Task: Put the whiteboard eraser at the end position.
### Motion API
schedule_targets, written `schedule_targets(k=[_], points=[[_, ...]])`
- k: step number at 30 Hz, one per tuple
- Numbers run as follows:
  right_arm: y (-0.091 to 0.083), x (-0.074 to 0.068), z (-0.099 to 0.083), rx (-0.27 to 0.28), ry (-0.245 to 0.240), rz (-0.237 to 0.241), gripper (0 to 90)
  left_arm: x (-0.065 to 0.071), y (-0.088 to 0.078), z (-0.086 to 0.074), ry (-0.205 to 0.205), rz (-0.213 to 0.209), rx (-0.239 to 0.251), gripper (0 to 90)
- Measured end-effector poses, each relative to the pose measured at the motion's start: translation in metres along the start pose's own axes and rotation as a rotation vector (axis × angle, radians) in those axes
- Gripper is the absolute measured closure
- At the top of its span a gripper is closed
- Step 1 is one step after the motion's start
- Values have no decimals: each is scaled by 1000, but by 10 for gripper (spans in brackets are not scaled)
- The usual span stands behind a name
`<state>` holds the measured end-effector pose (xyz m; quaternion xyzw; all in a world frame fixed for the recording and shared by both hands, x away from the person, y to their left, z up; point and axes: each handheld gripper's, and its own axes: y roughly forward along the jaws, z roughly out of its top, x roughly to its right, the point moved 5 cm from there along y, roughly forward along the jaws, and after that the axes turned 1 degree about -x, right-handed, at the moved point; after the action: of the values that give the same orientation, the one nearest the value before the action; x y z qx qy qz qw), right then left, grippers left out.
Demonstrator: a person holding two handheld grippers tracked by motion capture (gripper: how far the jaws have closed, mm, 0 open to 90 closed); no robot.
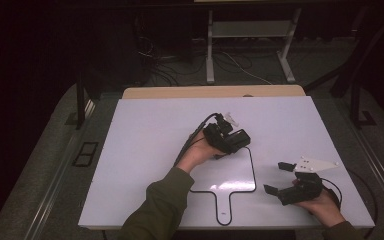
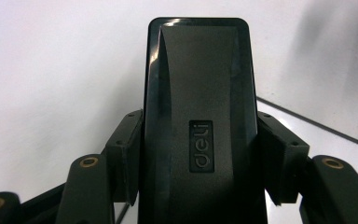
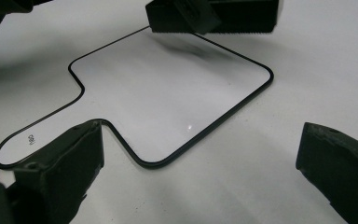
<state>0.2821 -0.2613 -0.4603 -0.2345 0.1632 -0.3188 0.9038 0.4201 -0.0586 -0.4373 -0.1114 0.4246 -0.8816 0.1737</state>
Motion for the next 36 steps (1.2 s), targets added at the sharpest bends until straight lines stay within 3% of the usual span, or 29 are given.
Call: schedule_targets(k=[15, 24, 33, 34, 35, 36], points=[[0, 0, 0, -1, 3, 1, 0, -37, -22, -8, -50, 61, 6, 389], [0, -1, 0, -1, 5, 2, 0, -57, -25, -10, -78, 92, 10, 389], [0, -1, 0, 1, 6, 4, 0, -78, -21, -4, -75, 104, 0, 389], [0, -1, 0, 1, 7, 5, 0, -79, -18, -2, -100, 108, 23, 388], [0, -1, 0, 1, 8, 5, 0, -83, -18, -1, -77, 109, 12, 388], [0, -1, 0, 2, 6, 5, 0, -84, -17, -1, -84, 113, 3, 388]])
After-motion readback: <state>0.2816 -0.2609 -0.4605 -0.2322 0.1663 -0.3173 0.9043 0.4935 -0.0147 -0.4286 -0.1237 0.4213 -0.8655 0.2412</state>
